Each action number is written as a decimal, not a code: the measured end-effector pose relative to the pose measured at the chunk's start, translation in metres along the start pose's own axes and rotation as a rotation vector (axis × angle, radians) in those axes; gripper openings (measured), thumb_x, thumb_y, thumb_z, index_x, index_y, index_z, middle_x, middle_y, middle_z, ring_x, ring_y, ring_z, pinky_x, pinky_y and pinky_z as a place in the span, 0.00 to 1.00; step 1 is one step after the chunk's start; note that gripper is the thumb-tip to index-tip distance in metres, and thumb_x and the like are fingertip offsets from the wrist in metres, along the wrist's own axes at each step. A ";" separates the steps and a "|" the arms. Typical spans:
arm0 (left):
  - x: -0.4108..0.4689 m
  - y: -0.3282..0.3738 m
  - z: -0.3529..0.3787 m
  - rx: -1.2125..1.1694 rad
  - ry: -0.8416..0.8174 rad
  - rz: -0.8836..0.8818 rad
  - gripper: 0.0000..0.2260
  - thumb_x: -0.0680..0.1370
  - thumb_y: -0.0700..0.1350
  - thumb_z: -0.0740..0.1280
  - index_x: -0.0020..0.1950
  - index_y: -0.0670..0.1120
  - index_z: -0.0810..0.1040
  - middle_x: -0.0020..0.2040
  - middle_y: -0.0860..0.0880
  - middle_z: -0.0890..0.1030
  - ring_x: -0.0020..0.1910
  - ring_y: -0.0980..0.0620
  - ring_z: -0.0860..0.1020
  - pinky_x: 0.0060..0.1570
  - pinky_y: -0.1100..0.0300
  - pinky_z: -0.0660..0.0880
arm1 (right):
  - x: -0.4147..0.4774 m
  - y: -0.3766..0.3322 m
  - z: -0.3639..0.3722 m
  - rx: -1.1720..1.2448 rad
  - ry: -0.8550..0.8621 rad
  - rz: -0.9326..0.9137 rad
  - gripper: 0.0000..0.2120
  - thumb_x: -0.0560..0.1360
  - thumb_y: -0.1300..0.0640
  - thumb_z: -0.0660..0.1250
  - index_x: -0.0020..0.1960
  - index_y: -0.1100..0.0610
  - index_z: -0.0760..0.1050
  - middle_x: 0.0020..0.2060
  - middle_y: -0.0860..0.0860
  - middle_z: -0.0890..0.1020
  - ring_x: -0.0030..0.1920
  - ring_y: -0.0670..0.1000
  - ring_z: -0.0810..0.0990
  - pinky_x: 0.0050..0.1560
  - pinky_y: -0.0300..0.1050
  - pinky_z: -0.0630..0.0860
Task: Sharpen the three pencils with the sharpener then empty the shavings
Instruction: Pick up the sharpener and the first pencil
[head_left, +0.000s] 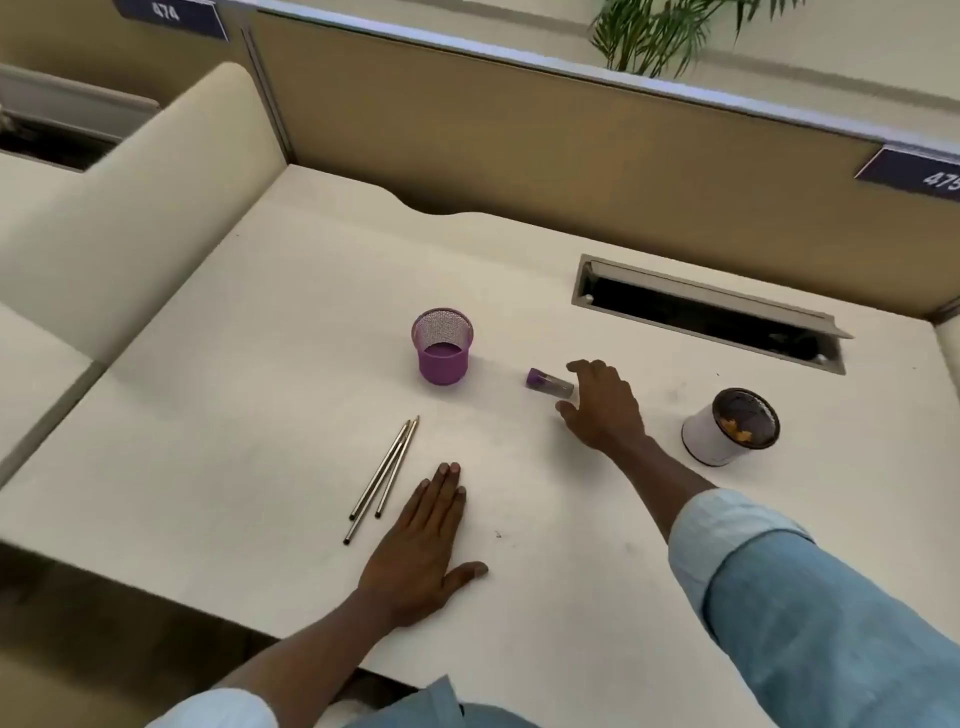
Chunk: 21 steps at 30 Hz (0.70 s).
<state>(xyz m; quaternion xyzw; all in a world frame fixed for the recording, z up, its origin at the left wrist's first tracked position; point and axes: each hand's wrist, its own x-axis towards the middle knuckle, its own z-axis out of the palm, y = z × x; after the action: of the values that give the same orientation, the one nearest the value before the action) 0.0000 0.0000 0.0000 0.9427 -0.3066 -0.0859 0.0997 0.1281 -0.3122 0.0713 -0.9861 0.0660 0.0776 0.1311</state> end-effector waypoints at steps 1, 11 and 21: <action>0.000 0.001 0.001 0.013 0.006 0.016 0.45 0.86 0.72 0.52 0.88 0.38 0.53 0.90 0.39 0.46 0.90 0.42 0.44 0.85 0.48 0.46 | 0.004 -0.003 0.000 -0.005 0.002 -0.021 0.28 0.80 0.50 0.71 0.77 0.55 0.69 0.69 0.58 0.76 0.69 0.62 0.74 0.66 0.56 0.71; 0.000 0.000 0.002 0.059 -0.019 0.013 0.44 0.86 0.71 0.52 0.89 0.38 0.50 0.90 0.40 0.44 0.90 0.43 0.41 0.85 0.46 0.48 | 0.038 -0.026 0.018 0.000 -0.023 -0.088 0.25 0.80 0.58 0.69 0.76 0.51 0.73 0.66 0.55 0.79 0.67 0.61 0.75 0.66 0.55 0.67; 0.000 -0.001 0.006 0.025 0.007 0.004 0.45 0.86 0.72 0.53 0.89 0.40 0.48 0.91 0.41 0.43 0.90 0.44 0.41 0.86 0.47 0.47 | 0.036 -0.027 0.032 0.247 0.108 -0.001 0.19 0.80 0.63 0.69 0.69 0.53 0.78 0.58 0.52 0.83 0.61 0.58 0.79 0.55 0.53 0.77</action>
<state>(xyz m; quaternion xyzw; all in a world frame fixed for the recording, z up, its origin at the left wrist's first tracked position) -0.0007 0.0001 -0.0062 0.9435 -0.3092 -0.0785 0.0892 0.1627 -0.2822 0.0416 -0.9653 0.0817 0.0154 0.2476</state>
